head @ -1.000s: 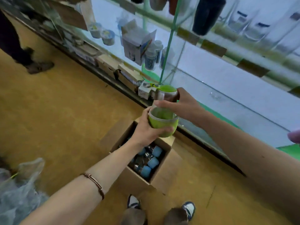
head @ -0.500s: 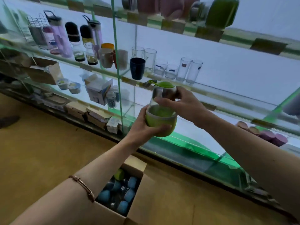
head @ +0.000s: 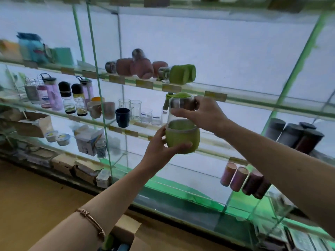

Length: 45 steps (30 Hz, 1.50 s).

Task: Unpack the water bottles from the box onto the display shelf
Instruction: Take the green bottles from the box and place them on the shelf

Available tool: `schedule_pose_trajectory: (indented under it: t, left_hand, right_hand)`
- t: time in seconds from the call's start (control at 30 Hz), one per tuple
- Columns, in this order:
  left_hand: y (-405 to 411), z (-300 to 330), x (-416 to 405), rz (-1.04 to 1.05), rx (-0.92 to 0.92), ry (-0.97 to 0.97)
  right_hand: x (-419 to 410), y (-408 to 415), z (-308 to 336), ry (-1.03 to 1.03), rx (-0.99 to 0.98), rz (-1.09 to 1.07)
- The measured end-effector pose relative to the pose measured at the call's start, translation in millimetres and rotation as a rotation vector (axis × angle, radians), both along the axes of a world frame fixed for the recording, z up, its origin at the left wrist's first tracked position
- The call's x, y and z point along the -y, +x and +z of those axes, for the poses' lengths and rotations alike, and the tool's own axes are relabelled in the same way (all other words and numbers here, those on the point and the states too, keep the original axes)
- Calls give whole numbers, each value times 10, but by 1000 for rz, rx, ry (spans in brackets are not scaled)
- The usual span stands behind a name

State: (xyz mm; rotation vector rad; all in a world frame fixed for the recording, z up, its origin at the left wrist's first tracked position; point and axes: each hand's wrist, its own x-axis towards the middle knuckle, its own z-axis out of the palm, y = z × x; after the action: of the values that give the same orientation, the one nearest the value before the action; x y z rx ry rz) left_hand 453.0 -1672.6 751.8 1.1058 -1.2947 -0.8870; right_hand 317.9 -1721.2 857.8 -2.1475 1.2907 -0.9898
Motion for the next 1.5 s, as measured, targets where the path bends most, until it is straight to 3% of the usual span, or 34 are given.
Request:
schedule_pose_trajectory:
  t: [0.43,0.87,1.13,1.5]
  left_hand:
    - [-423,679,811,-110,84,-147]
    - [-344,1042,2420,-203,151,-201]
    - [-335,1126,3038,-102,248,-256]
    - [-605,1228,3702,-5,371,-147]
  right_hand:
    - [604,-678,639,47,112,-26]
    - [1990,-544,1063,-72,27,-200]
    - [2631,-422,1129,-110,-23,-250]
    - [3470,-563,1134,-64,-112,-232]
